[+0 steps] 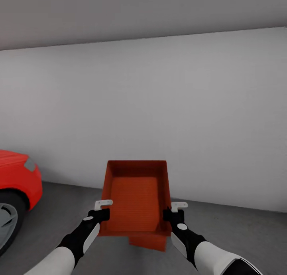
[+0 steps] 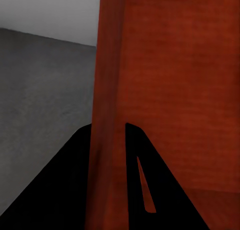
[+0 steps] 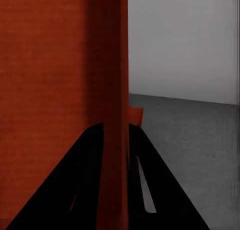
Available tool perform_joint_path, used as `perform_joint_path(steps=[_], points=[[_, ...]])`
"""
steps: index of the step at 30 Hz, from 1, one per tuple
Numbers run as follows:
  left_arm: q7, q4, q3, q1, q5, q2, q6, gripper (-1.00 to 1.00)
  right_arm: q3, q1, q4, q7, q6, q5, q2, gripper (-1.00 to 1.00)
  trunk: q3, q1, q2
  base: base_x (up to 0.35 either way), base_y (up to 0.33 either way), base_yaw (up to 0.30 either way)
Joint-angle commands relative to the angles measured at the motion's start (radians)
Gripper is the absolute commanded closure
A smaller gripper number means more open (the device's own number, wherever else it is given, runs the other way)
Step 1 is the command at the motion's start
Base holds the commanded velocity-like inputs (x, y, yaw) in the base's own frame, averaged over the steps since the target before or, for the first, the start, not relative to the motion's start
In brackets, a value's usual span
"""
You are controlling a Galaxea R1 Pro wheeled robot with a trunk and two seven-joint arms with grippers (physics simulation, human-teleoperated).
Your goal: Move the two storage containers from the living room to the garage. In the garage, place one container on the floor and stack the other container on top of it (either order is fine).
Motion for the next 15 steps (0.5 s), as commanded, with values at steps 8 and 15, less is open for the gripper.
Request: perform_joint_path(steps=[8,15], points=[[0.014,-0.007,0.024,0.000,0.000,0.003,-0.003,1.00,-0.024,-0.001,0.074,0.000,-0.003,-0.017,-0.009,1.00,0.000,0.001,-0.001,0.297,0.224,-0.286],[0.014,-0.006,0.024,0.000,0.000,0.003,-0.003,1.00,-0.024,-0.001,0.074,0.000,-0.003,-0.017,-0.009,1.00,0.000,0.001,-0.001,0.297,0.223,-0.286]])
